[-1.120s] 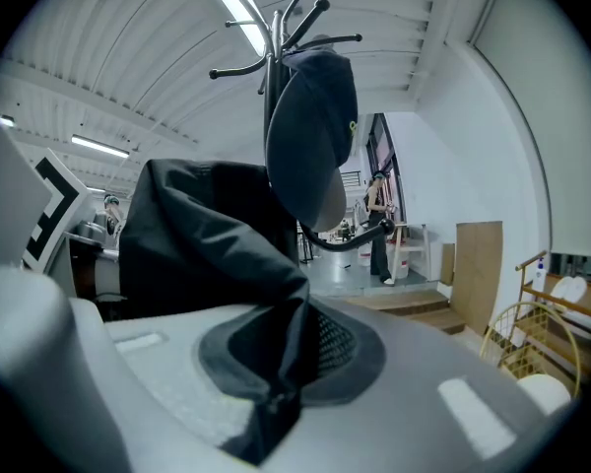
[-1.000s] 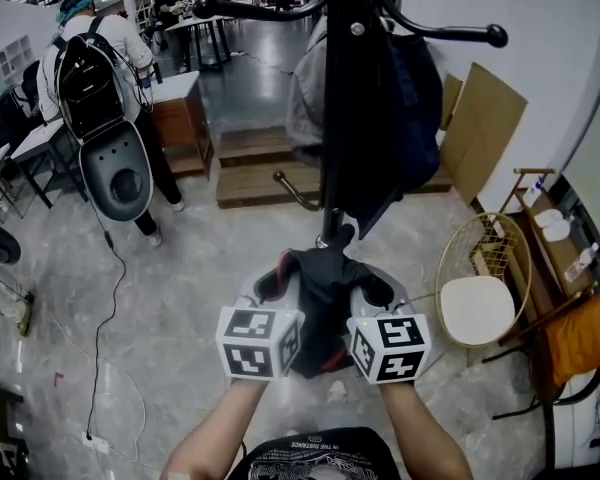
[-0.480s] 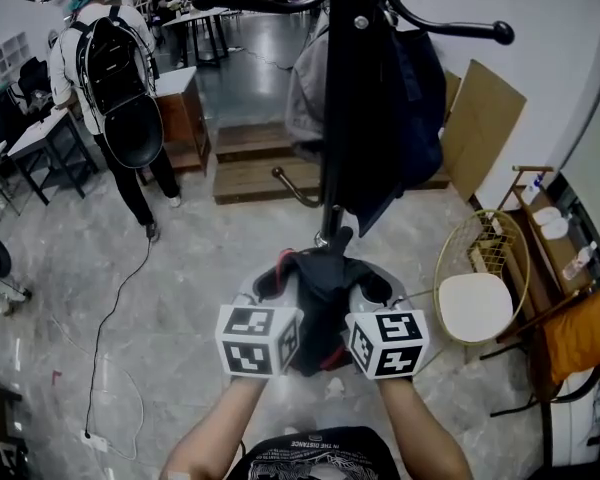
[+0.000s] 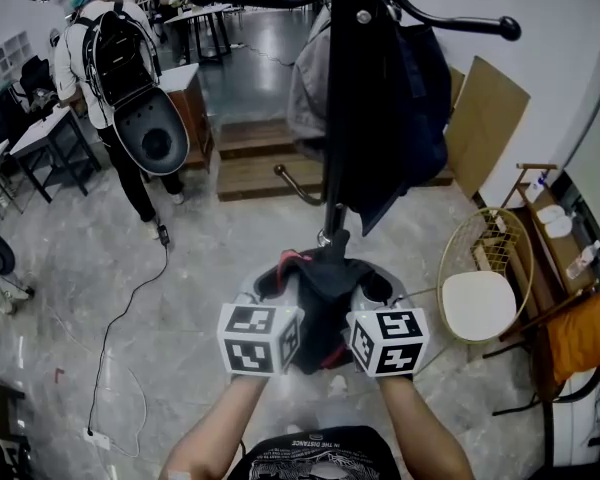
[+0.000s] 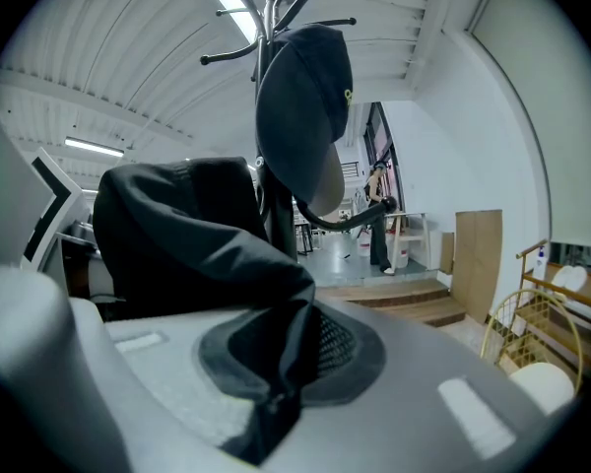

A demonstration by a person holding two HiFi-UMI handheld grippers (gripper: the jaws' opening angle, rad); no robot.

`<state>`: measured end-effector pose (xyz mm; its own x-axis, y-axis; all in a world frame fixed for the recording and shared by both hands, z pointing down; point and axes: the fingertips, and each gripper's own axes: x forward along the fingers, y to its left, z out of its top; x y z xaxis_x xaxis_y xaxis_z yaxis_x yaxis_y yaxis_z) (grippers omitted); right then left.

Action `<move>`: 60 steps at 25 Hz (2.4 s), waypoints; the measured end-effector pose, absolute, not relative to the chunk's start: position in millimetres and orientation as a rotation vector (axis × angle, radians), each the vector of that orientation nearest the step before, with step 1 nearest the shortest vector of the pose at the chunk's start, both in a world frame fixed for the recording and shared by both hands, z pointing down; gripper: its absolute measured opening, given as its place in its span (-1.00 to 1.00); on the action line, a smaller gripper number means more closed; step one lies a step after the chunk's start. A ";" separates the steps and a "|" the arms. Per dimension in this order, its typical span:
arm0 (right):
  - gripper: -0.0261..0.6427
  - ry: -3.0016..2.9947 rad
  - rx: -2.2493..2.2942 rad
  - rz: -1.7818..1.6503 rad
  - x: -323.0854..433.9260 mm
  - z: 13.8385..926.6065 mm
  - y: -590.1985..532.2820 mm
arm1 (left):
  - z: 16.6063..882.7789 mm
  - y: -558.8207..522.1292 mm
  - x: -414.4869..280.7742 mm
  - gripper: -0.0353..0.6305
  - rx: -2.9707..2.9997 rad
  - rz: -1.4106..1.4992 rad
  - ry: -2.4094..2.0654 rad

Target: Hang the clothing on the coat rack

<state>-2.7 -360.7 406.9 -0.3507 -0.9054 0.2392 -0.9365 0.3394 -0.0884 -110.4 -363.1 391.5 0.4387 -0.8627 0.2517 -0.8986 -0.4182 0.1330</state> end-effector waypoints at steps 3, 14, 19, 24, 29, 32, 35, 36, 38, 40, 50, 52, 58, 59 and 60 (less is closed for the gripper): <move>-0.85 -2.446 1.693 0.321 -3.1 408.4 -361.9 | 392.3 -363.8 -110.2 -0.82 2.441 0.213 -1.527; -0.85 -2.457 1.673 0.334 -3.8 415.0 -362.7 | 397.8 -364.7 -108.4 -0.82 2.430 0.228 -1.534; -0.85 -2.462 1.652 0.335 -5.2 419.4 -361.3 | 401.5 -363.1 -107.1 -0.82 2.423 0.236 -1.534; -0.85 -2.466 1.639 0.342 -6.2 424.8 -359.7 | 406.8 -361.1 -105.7 -0.82 2.418 0.243 -1.532; -0.85 -2.468 1.629 0.353 -8.5 429.2 -357.2 | 410.9 -358.2 -105.6 -0.82 2.415 0.250 -1.526; -0.85 -2.467 1.625 0.358 -11.3 431.9 -352.9 | 413.3 -354.0 -107.0 -0.82 2.413 0.253 -1.520; -0.85 -2.465 1.625 0.367 -12.8 433.9 -349.2 | 414.5 -350.6 -107.6 -0.82 2.412 0.252 -1.518; -0.85 -2.464 1.625 0.371 -12.7 434.7 -348.2 | 415.5 -349.5 -107.6 -0.82 2.410 0.253 -1.517; -0.85 -2.462 1.625 0.374 -12.5 436.7 -346.1 | 418.6 -347.2 -107.6 -0.82 2.406 0.258 -1.512; -0.85 -2.459 1.624 0.377 -12.6 438.5 -344.2 | 421.7 -345.0 -107.5 -0.82 2.403 0.265 -1.509; -0.85 -2.450 1.622 0.406 -15.2 445.8 -334.4 | 427.2 -335.5 -107.5 -0.82 2.400 0.284 -1.498; -0.85 -2.447 1.624 0.407 -14.3 446.9 -333.3 | 428.9 -334.2 -107.0 -0.82 2.398 0.289 -1.495; -0.85 -2.441 1.624 0.401 -12.2 449.9 -327.0 | 433.0 -328.0 -104.4 -0.82 2.399 0.303 -1.490; -0.85 -2.439 1.623 0.399 -11.9 449.6 -326.7 | 432.5 -327.7 -103.7 -0.82 2.399 0.305 -1.488; -0.85 -2.438 1.622 0.395 -11.7 449.4 -326.3 | 432.0 -327.2 -103.2 -0.82 2.400 0.306 -1.486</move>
<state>-11.7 -326.3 449.4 -0.3851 -0.8730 0.2992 -0.9228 0.3671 -0.1166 -103.2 -327.2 432.0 0.4417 -0.8326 0.3341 -0.8969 -0.4190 0.1415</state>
